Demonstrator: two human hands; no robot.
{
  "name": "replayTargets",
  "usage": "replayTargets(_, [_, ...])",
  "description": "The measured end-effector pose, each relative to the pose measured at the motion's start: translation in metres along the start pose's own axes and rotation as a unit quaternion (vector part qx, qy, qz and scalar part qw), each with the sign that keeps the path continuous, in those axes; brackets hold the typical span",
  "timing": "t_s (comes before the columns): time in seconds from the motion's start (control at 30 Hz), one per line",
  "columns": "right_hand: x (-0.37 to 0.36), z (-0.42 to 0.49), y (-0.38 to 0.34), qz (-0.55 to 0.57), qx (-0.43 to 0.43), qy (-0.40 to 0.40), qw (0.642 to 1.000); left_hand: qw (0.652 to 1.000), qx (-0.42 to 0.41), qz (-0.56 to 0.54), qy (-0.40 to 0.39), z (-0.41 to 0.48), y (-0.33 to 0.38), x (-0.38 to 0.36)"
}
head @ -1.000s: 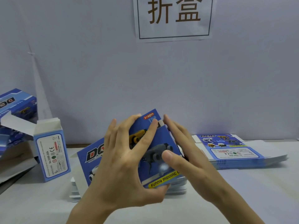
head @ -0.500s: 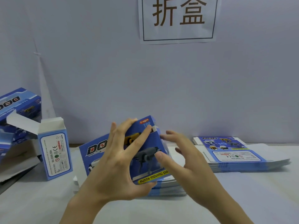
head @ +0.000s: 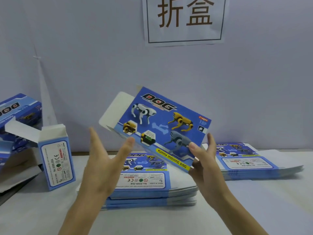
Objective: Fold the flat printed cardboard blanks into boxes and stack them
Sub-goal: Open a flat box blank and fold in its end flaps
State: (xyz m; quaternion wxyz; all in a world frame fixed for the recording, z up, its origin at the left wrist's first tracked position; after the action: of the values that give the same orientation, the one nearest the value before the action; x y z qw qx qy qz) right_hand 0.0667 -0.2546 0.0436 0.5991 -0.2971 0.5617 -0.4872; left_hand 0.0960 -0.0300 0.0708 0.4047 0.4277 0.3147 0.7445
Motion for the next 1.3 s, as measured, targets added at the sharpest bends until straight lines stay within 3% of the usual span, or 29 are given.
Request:
replayTargets(0.1, [-0.010,-0.003,0.008,-0.005,-0.043,-0.095,0.995,0.968,-0.012,-0.247,-0.051,0.002,0.003,-0.007])
replayTargets(0.17, [-0.008,-0.001,0.011,-0.065,-0.055,-0.109,0.990,0.945,-0.055,-0.320,-0.045,0.003,0.008,-0.006])
replayTargets(0.27, [0.006,0.006,0.003,-0.105,-0.031,-0.024,0.994,0.944,-0.146,-0.292,-0.055,0.001,0.013,-0.006])
replayTargets(0.37, [0.017,0.004,-0.018,-0.150,0.064,0.046,0.985,0.944,-0.227,-0.221,-0.092,-0.007,0.018,-0.011])
replayTargets(0.5, [0.017,-0.004,-0.037,-0.187,0.142,0.017,0.972,0.951,-0.283,-0.060,-0.112,-0.018,0.020,-0.026])
replayTargets(0.63, [0.005,-0.010,-0.042,-0.250,0.167,-0.022,0.954,0.963,-0.264,-0.047,-0.031,-0.016,0.020,-0.026])
replayTargets(0.83, [0.003,-0.014,-0.047,-0.234,0.165,0.021,0.958,0.963,-0.140,-0.231,-0.014,-0.016,0.026,-0.012])
replayTargets(0.97, [0.001,-0.014,-0.049,-0.233,0.151,0.003,0.961,0.967,-0.090,-0.225,-0.080,-0.016,0.026,-0.018])
replayTargets(1.3, [0.021,0.000,-0.038,-0.144,0.089,0.016,0.985,0.961,-0.061,-0.241,-0.119,-0.012,0.021,-0.020])
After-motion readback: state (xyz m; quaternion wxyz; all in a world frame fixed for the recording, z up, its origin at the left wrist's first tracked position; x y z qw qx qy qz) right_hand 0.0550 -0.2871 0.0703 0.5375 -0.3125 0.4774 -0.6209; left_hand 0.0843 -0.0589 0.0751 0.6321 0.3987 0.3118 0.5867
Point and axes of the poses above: each hand's wrist, its own z-axis towards the middle knuckle, its own x-axis out of the back of the hand, y = z × x, the point moved 4 cm from there along z, towards the middle knuckle, and after that the axes turned 4 degrees about -x, right-handed, at the moved point
